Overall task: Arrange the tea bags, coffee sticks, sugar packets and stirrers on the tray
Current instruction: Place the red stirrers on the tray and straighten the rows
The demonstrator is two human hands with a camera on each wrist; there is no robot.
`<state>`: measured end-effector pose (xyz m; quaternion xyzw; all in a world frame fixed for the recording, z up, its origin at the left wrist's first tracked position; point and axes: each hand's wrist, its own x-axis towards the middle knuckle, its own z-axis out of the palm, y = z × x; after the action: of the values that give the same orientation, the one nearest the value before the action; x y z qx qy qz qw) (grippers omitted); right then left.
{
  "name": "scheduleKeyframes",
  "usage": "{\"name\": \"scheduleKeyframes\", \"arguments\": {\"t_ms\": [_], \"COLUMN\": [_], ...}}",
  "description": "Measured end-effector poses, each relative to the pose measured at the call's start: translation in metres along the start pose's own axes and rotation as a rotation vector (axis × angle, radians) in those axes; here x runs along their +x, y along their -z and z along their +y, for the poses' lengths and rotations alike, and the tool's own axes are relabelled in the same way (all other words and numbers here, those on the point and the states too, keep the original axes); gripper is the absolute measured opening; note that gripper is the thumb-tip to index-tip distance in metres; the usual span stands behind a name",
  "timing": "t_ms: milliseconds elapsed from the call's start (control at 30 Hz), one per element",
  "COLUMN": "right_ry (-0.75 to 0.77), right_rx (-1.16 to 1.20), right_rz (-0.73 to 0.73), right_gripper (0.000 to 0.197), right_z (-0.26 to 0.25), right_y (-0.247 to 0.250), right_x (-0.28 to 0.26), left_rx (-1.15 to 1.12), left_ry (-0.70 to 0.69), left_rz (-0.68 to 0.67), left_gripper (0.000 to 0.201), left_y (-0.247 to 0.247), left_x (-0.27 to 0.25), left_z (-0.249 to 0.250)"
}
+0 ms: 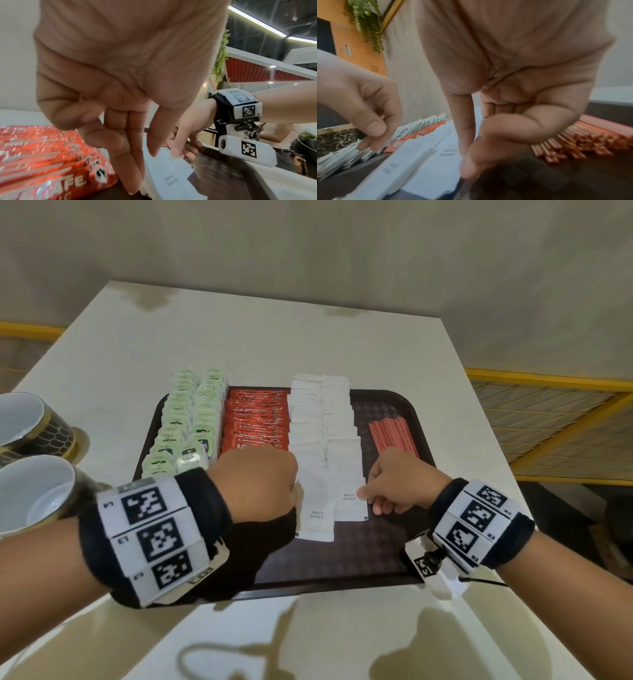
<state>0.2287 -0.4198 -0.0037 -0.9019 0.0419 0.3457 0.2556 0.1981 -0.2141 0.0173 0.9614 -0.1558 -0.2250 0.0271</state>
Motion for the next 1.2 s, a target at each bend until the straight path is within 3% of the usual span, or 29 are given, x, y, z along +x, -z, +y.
{"name": "scheduleKeyframes", "arguments": {"t_ms": [167,333,433,733,900,1000,1200], "right_ry": [-0.030,0.018,0.008,-0.020,-0.030,-0.044,-0.039], "right_rx": [0.004,-0.058,-0.046,0.003,0.014,0.044,0.018], "right_rz": [-0.019,0.153,0.109,0.059,0.015,-0.003,0.035], "right_gripper": [0.020,0.019,0.020,0.013,0.019,0.010,0.019], "right_z": [-0.006,-0.011,-0.012,-0.019,-0.017,-0.018,-0.023], "right_y": [0.003,0.005,-0.001,-0.004,-0.003,0.000,0.003], "right_x": [-0.004,-0.009,-0.012,-0.016,-0.016,-0.017,-0.015], "left_rx": [-0.219,-0.366,-0.434,-0.655,-0.651,-0.628,-0.557], "left_ry": [0.051,0.120,0.168,0.206,0.180,0.158,0.129], "left_rz": [-0.052,-0.034,-0.035,-0.026,-0.030,-0.047,-0.064], "left_gripper": [0.021,0.016,0.012,0.028,0.013,0.012,0.010], "left_y": [-0.014,-0.023,-0.030,-0.037,-0.037,-0.036,-0.031], "left_x": [0.008,0.003,-0.001,-0.003,-0.005,-0.003,-0.006], "left_z": [-0.001,0.001,0.004,0.007,0.008,0.009,0.006]}}
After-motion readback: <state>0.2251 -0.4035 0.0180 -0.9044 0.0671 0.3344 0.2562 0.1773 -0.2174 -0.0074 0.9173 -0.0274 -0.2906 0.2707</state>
